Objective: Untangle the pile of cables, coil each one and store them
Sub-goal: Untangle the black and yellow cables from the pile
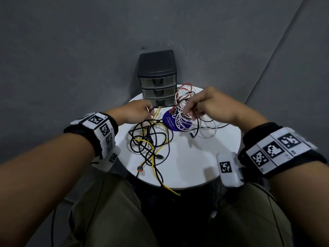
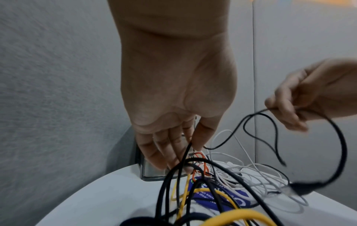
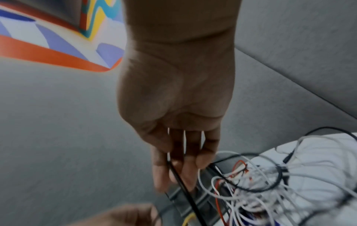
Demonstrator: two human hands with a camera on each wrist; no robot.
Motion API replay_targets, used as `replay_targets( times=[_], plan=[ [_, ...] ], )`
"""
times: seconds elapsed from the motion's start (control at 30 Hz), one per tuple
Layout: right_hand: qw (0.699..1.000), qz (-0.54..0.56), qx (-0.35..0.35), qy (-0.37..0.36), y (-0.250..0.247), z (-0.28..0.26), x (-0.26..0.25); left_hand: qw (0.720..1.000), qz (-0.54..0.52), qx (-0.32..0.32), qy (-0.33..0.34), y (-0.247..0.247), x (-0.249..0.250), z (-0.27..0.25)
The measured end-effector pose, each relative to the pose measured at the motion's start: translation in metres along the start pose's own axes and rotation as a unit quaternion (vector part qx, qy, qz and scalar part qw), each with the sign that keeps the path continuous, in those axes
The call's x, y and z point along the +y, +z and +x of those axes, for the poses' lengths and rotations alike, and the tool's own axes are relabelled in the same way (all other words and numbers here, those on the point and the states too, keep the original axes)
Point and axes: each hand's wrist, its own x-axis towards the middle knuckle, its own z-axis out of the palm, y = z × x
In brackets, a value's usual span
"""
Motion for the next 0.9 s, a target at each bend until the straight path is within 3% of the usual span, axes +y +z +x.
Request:
replay_targets(
  times=[0.2,0.33,0.47,0.63,0.7,0.9],
  plan=[
    [0.987,-0.103,-0.11,0.059,0.023,-0.001,0.011,0.997,-0.05,0.046,0.037,-0.009,0.003,-0.002],
    [0.981,-0.096,-0.15,0.076,0.029,0.003,0.01,0.997,-0.029,0.054,0.046,-0.012,0.004,-0.006],
    [0.989,-0.044,-0.116,0.08,0.025,0.004,-0.001,0.998,-0.003,0.046,0.049,-0.013,-0.003,-0.006],
    [0.992,-0.106,0.059,0.026,0.02,0.015,0.0,0.998,-0.01,0.019,0.06,-0.012,-0.007,-0.008],
    [0.989,-0.109,0.097,0.019,0.023,0.021,0.002,0.998,-0.012,-0.001,0.058,-0.012,-0.007,-0.008],
    [0.992,-0.112,0.02,0.053,0.047,0.037,0.01,0.998,-0.05,-0.025,0.018,-0.008,-0.004,-0.011]
  ],
)
